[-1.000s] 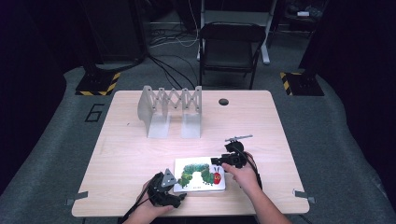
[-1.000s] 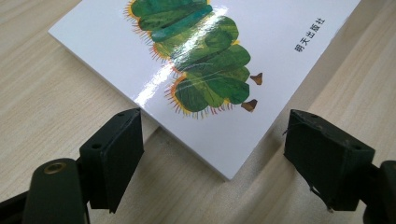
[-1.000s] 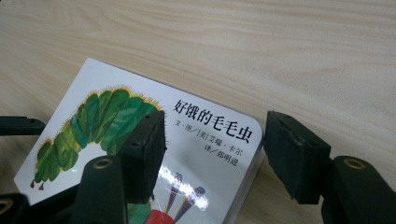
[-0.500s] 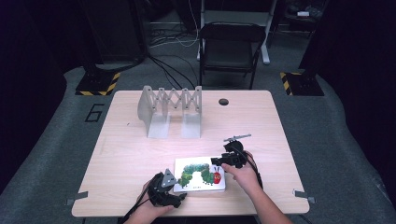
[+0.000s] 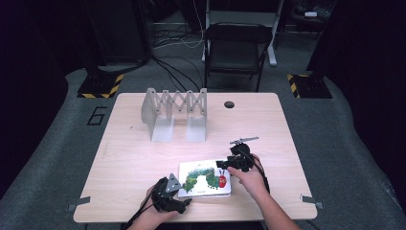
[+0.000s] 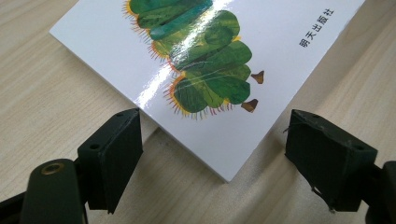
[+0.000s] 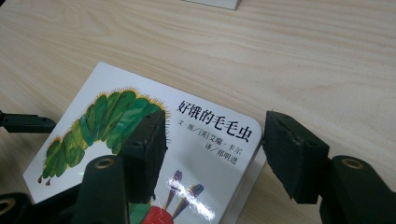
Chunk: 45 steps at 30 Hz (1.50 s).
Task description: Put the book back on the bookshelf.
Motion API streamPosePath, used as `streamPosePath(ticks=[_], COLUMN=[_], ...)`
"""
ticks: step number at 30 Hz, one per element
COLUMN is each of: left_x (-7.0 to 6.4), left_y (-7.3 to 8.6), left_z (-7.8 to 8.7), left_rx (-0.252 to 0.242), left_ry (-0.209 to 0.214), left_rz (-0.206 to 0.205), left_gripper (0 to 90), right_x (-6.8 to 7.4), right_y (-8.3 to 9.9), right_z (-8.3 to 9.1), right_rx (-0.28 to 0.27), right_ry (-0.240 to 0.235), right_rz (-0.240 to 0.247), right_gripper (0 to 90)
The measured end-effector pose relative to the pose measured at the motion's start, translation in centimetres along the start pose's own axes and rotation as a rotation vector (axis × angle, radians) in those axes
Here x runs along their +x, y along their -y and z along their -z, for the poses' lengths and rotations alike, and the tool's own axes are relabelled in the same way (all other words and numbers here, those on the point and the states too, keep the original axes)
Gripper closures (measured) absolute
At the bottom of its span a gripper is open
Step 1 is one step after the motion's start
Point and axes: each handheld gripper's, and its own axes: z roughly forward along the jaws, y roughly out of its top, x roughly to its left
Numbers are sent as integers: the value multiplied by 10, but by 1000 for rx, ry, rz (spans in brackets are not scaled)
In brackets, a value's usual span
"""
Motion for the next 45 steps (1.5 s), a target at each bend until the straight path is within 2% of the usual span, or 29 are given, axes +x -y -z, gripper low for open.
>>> streamPosePath(ticks=[2,4,9,11,15,18,24,26,31,32,35,45], left_x=[0,-1,-2,-2,-3,-4,-6,-7,-9,-9,-10,-9], left_y=[0,1,0,0,0,0,-1,-1,-1,-1,-1,-2], left_z=[0,-1,-1,-2,-1,-2,-2,-4,-3,-4,-4,-4], left_rx=[-5,-15,-13,-15,-9,-13,-13,-23,-21,-22,-24,-24], left_ry=[2,-5,-15,-17,-16,-37,-39,-59,-70,-69,-73,-76], left_rz=[5,13,21,25,26,36,56,66,76,79,85,100], left_gripper=[185,185,184,184,174,173,173,173,172,172,166,170], right_x=[3,2,5,4,7,8,10,12,17,17,19,23], right_y=[-1,-2,-2,-3,-5,-6,-8,-9,-13,-13,-15,-18], right_z=[2,3,5,5,7,8,10,12,16,16,18,20], right_rx=[2,-12,-9,-20,-30,-35,-38,-37,-36,-44,-48,-40], right_ry=[-1,2,6,7,8,6,12,8,15,14,19,24], right_rz=[-15,14,7,27,26,28,37,30,33,55,71,74], right_gripper=[395,395,395,395,395,395,395,395,396,396,396,396])
